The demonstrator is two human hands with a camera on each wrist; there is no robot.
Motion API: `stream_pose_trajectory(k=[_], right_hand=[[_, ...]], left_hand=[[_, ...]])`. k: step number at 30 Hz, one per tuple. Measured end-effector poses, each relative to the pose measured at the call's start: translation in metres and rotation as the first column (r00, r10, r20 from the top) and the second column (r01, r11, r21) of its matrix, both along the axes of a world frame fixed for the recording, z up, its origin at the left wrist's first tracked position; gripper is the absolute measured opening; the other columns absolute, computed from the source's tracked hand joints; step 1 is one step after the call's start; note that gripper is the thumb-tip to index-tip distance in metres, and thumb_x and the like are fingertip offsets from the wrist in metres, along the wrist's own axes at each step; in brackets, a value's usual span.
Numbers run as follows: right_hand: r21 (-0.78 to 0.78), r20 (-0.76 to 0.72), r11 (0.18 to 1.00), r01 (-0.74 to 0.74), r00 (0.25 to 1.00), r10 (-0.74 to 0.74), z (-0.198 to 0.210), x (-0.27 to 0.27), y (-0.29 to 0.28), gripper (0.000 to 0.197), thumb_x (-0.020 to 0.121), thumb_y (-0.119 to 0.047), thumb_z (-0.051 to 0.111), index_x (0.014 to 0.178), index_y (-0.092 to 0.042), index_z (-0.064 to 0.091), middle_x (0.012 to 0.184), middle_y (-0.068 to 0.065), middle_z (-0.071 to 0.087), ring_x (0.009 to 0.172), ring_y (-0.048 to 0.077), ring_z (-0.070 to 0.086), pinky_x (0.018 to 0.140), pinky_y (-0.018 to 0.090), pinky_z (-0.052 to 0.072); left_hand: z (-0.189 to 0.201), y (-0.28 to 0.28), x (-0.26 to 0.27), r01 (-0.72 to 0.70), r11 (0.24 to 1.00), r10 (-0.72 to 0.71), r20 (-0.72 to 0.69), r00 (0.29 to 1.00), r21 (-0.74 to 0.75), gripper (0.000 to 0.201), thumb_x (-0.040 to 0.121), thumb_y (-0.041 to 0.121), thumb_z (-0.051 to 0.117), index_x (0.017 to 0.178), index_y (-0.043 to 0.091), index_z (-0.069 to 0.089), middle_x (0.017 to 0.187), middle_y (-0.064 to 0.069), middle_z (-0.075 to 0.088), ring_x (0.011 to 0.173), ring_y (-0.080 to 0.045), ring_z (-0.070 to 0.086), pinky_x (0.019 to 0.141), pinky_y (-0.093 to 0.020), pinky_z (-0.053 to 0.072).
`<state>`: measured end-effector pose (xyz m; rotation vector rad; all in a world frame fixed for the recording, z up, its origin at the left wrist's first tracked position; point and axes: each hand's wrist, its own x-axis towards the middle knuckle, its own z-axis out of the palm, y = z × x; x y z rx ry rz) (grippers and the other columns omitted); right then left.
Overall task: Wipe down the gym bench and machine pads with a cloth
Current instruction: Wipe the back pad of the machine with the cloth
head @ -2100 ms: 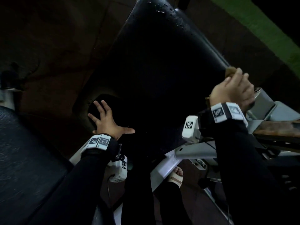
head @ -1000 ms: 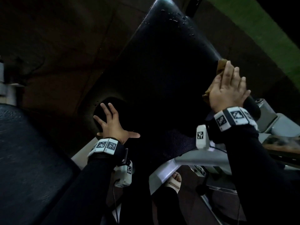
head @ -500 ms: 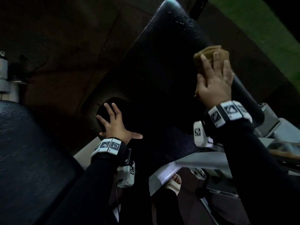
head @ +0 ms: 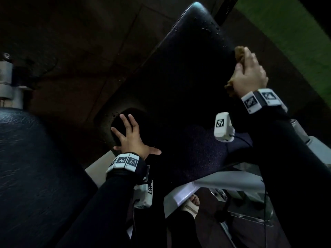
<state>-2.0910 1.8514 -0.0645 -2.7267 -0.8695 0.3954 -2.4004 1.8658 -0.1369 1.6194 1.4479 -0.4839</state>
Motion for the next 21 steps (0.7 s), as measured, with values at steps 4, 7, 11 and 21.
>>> stream_pose_trajectory(k=[4, 7, 11, 21], right_hand=[[-0.046, -0.007, 0.983, -0.176, 0.984, 0.176, -0.002, -0.018, 0.019, 0.056, 0.097, -0.032, 0.037, 0.148, -0.04, 0.015, 0.159, -0.008, 0.005, 0.145, 0.03, 0.003, 0.116, 0.051, 0.0], [-0.072, 0.005, 0.961, -0.267, 0.963, 0.268, -0.009, -0.036, -0.006, 0.059, 0.096, -0.031, 0.041, 0.147, -0.042, 0.015, 0.159, -0.009, -0.001, 0.145, 0.029, -0.007, 0.115, 0.05, -0.005], [-0.085, 0.046, 0.977, -0.194, 0.979, 0.198, -0.016, -0.041, -0.045, 0.057, 0.097, -0.037, 0.037, 0.147, -0.044, 0.009, 0.158, -0.011, -0.003, 0.145, 0.027, -0.009, 0.115, 0.049, -0.004], [-0.081, 0.054, 0.996, -0.047, 0.997, 0.052, -0.007, -0.015, 0.049, 0.054, 0.098, -0.043, 0.024, 0.148, -0.043, 0.004, 0.159, -0.009, 0.004, 0.144, 0.03, 0.006, 0.116, 0.052, 0.003]], left_hand=[[0.0, 0.0, 0.0, -0.005, 1.0, 0.005, -0.005, 1.0, 0.005, 0.153, 0.048, 0.05, 0.088, 0.142, 0.029, -0.031, 0.143, 0.01, -0.047, 0.134, -0.041, -0.035, 0.1, -0.077, 0.016], [0.001, 0.001, 0.001, -0.007, 1.0, 0.007, 0.005, 1.0, -0.008, 0.152, 0.05, 0.049, 0.088, 0.14, 0.028, -0.033, 0.143, 0.01, -0.047, 0.133, -0.041, -0.035, 0.101, -0.077, 0.016], [0.003, 0.001, 0.001, -0.012, 1.0, 0.012, 0.015, 1.0, -0.01, 0.151, 0.051, 0.048, 0.087, 0.141, 0.028, -0.033, 0.143, 0.01, -0.047, 0.134, -0.041, -0.035, 0.102, -0.076, 0.016], [-0.004, 0.001, 0.0, -0.024, 1.0, 0.024, 0.02, 1.0, 0.003, 0.151, 0.048, 0.049, 0.088, 0.142, 0.031, -0.03, 0.142, 0.013, -0.047, 0.136, -0.039, -0.034, 0.101, -0.076, 0.013]])
